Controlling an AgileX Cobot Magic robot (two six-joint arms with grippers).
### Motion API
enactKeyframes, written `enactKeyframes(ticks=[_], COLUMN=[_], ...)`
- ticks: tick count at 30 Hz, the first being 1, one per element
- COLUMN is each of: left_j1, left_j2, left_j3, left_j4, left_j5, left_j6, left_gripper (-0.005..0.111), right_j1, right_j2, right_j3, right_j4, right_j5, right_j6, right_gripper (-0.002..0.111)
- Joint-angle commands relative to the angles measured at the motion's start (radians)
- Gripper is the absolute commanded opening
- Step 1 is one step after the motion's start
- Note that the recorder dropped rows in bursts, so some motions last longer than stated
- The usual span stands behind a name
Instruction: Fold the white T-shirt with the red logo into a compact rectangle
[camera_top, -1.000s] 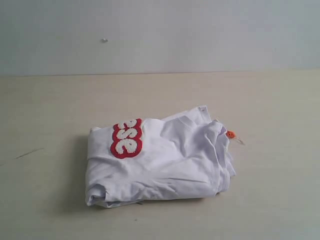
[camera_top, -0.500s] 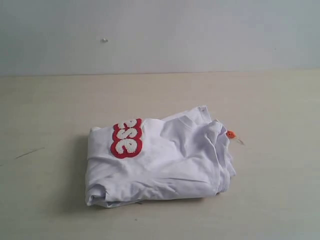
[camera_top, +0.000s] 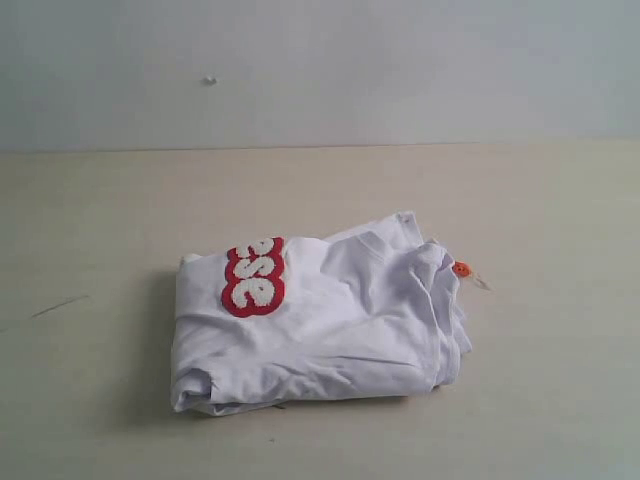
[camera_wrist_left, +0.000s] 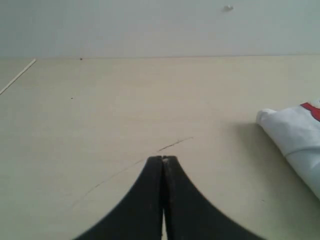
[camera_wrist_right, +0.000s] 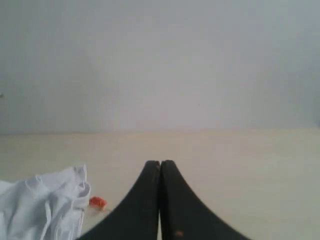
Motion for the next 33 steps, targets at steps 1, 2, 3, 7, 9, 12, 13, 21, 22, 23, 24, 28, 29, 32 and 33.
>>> enactKeyframes(ticks=[1,2,3,7,9,12,13,21,22,23,24,28,29,32,33], left_j1=[0.002,0.002,0.002,0.002,0.002,0.002,0.002,0.002,0.002,0.002,0.002,0.002,0.002,0.002,0.002], left_j2=[-0.004,-0.004,-0.004,-0.004,-0.004,-0.004,-0.004,-0.004,-0.004,-0.004,-0.004,-0.004,-0.004,-0.004,-0.004], left_j3=[0.001,0.001,0.001,0.001,0.001,0.001,0.001,0.001,0.001,0.001,0.001,0.001,0.001,0.001,0.001], left_j4=[-0.011,-0.011,-0.011,-0.011,-0.011,-0.011,-0.011,-0.011,-0.011,-0.011,-0.011,-0.011,-0.011,-0.011,-0.011], left_j5=[-0.004,-0.004,-0.004,-0.004,-0.004,-0.004,-0.004,-0.004,-0.004,-0.004,-0.004,-0.004,-0.004,-0.004,-0.004], left_j6=[0.000,0.000,0.000,0.000,0.000,0.000,0.000,0.000,0.000,0.000,0.000,0.000,0.000,0.000,0.000], left_gripper=[0.000,0.000,0.000,0.000,0.000,0.000,0.000,0.000,0.000,0.000,0.000,0.000,0.000,0.000,0.000], right_j1=[-0.004,-0.004,-0.004,-0.004,-0.004,-0.004,-0.004,-0.004,-0.004,-0.004,-0.004,-0.004,-0.004,-0.004,-0.004], right_j2=[-0.005,-0.005,-0.005,-0.005,-0.005,-0.005,-0.005,-0.005,-0.005,-0.005,-0.005,-0.005,-0.005,-0.005,-0.005], right_j3=[0.004,0.004,0.004,0.004,0.004,0.004,0.004,0.004,0.004,0.004,0.004,0.004,0.004,0.004,0.004], right_j4=[-0.023,-0.021,-0.019,-0.017,-0.017,-0.017,-0.017,-0.017,-0.017,-0.017,-0.017,-0.017,-0.017,-0.012,-0.010], right_j5=[0.143,0.141,0.141,0.149,0.149,0.149,0.149,0.149,0.149,0.149,0.149,0.149,0.149,0.149,0.149], right_j6=[0.003,0.006,0.006,-0.015,-0.012,-0.012,-0.012,-0.012,-0.012,-0.015,-0.015,-0.015,-0.015,-0.015,-0.015], right_gripper=[0.000,0.000,0.000,0.000,0.000,0.000,0.000,0.000,0.000,0.000,0.000,0.000,0.000,0.000,0.000])
